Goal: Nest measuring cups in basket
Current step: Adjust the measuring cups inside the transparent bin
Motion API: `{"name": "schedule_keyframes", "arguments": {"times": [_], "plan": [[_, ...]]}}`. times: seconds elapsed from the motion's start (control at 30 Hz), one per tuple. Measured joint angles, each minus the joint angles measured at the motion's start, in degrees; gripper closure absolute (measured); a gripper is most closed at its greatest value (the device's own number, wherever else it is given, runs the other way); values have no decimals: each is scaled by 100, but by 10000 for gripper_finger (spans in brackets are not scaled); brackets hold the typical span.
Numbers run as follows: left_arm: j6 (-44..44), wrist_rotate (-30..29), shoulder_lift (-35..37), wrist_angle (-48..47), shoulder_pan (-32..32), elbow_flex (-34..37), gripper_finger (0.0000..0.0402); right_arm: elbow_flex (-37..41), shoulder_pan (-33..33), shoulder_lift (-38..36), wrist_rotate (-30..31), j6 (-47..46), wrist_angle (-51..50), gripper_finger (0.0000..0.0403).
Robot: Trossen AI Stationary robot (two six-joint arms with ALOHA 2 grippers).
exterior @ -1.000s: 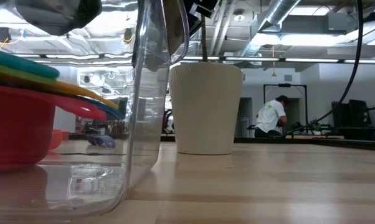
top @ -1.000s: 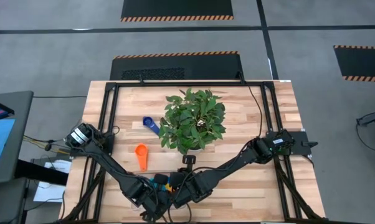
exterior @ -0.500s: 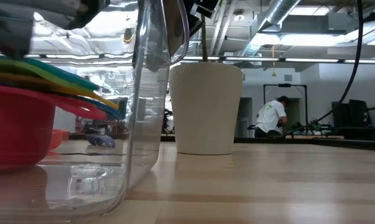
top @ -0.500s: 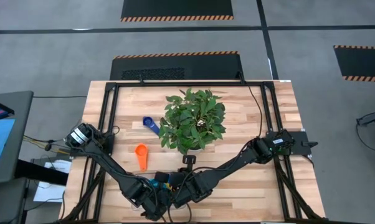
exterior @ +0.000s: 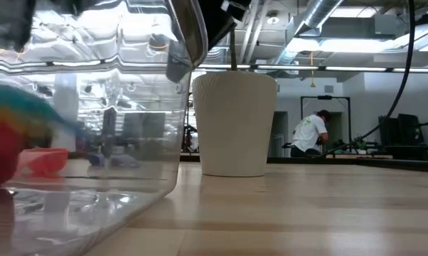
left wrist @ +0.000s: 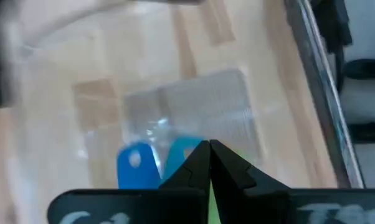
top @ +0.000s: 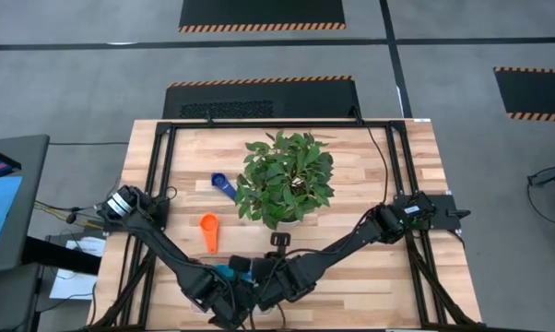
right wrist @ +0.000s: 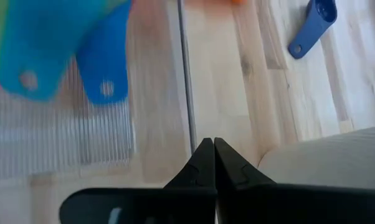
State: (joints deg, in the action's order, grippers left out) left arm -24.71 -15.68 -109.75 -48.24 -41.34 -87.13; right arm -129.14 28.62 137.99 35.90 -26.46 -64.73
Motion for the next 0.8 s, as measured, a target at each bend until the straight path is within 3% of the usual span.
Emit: {"name": "schedule_keyframes", "arguments": {"times": [0.13, 0.43, 0.67, 0.8], "plan": [[-5, 115, 0, -234, 2, -175, 401, 0, 31, 0, 0, -2, 16, 399], [-139, 1455, 2, -792, -169, -570, 401, 2, 2, 5, -18, -4, 14, 399], [-218, 1390, -48, -796, -475, -258, 402, 2, 0, 5, -18, -2, 5, 399], [-242, 1033, -48, -824, -487, -195, 402, 2, 0, 5, -18, -3, 6, 399]]}}
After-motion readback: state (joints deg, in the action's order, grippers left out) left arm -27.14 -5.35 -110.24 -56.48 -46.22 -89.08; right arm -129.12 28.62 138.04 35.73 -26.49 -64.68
